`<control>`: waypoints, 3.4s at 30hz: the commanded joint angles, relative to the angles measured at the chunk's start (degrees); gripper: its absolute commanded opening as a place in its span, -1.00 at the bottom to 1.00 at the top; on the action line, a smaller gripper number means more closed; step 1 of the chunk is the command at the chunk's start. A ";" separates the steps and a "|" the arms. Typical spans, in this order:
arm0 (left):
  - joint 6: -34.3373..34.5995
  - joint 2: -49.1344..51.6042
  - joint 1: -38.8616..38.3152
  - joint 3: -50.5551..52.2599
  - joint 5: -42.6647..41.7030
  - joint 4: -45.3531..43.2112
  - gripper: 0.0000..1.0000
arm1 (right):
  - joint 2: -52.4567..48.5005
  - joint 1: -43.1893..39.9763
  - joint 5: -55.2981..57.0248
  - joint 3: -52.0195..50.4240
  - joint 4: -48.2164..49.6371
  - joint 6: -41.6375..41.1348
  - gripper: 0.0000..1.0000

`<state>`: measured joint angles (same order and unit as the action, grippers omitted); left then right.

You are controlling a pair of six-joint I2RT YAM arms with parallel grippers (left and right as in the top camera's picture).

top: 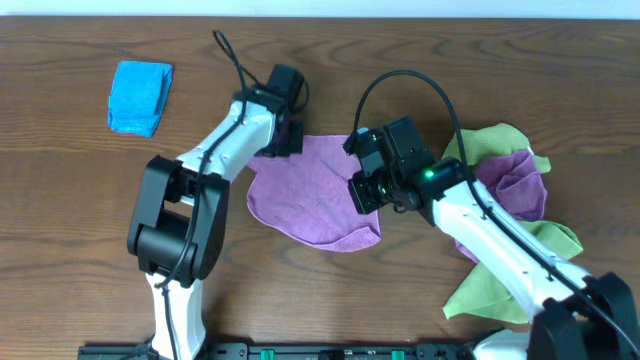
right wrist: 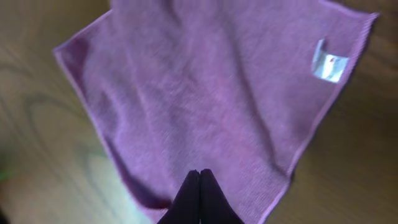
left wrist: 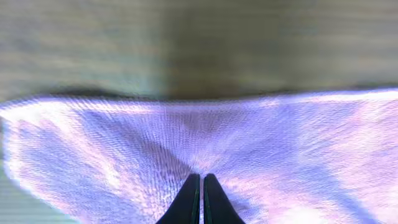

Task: Fold the cloth

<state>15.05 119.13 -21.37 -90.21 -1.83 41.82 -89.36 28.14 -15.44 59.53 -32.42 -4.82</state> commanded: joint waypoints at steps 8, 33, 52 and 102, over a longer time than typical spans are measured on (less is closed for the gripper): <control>5.18 -13.97 0.61 -4.09 3.91 13.40 -0.89 | -6.43 -4.11 1.49 0.44 8.15 -2.75 -0.98; 16.28 -26.97 -6.58 34.10 3.67 -3.65 -0.88 | -15.67 -7.61 -3.67 0.50 21.09 -3.50 -0.97; 19.78 -26.95 -6.51 45.94 3.78 -15.58 -0.88 | -20.63 -7.43 -3.67 0.50 23.21 -3.87 -0.97; 20.00 -26.51 -7.85 42.58 10.19 -20.81 -0.88 | -28.00 -9.31 1.49 7.02 20.31 -8.83 -0.97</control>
<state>36.56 90.52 -29.41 -47.51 6.87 20.95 -115.52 19.18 -14.57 66.72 -11.07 -13.02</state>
